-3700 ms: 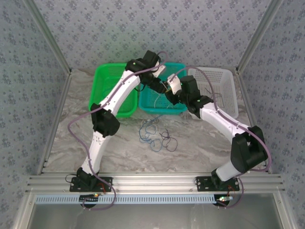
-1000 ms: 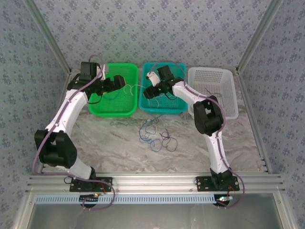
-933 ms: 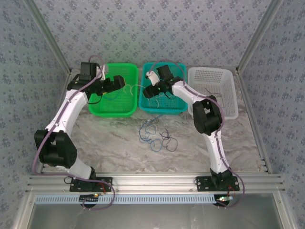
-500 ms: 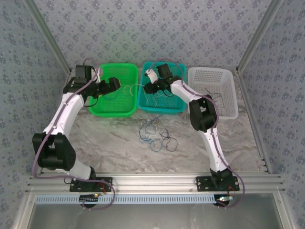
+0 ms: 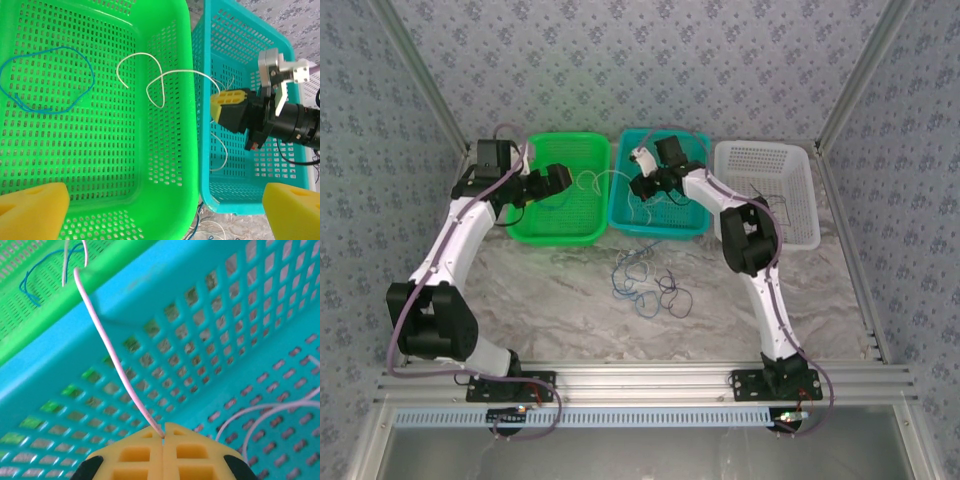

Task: Untangle the cables

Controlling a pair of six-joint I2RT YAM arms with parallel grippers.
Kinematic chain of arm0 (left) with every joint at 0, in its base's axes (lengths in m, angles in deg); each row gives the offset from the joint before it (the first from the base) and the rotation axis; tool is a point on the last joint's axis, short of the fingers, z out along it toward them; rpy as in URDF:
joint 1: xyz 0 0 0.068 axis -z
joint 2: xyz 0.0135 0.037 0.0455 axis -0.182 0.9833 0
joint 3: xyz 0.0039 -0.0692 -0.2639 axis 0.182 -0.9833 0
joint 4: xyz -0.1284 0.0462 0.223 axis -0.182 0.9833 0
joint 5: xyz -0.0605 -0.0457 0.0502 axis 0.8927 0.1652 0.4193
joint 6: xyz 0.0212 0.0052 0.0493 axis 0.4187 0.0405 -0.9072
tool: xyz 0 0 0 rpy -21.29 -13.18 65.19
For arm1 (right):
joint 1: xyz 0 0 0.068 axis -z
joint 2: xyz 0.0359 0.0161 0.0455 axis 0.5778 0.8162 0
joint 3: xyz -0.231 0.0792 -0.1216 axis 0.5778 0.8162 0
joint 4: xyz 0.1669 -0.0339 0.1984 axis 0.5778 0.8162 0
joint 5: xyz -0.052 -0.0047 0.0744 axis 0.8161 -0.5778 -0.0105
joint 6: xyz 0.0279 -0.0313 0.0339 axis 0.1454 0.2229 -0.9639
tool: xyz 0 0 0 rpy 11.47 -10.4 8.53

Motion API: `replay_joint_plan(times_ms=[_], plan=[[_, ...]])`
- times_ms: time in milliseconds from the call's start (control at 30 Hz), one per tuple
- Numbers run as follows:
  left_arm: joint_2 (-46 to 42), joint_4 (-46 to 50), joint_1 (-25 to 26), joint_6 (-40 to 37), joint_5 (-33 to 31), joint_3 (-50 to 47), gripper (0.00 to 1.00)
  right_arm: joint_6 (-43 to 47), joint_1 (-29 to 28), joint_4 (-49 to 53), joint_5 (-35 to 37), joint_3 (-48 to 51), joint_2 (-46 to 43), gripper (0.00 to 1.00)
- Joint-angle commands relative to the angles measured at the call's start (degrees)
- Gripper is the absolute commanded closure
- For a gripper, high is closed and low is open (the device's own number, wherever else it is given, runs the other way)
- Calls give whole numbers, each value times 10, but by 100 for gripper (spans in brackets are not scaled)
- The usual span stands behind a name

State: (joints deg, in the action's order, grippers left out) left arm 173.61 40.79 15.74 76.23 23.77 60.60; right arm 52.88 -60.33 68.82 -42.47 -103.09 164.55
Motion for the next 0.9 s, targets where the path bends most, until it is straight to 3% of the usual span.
replay_joint_plan(times_ms=[0,467,867], plan=[[-7,-9,-4,0,10,-4,1,-9,-4,-33,-2,42,-87,100],[-28,-5,-5,3,-5,-18,1,-53,28,-72,37,201,-269,100],[-43,-5,-5,14,11,-34,1,-68,42,55,97,179,-218,100]])
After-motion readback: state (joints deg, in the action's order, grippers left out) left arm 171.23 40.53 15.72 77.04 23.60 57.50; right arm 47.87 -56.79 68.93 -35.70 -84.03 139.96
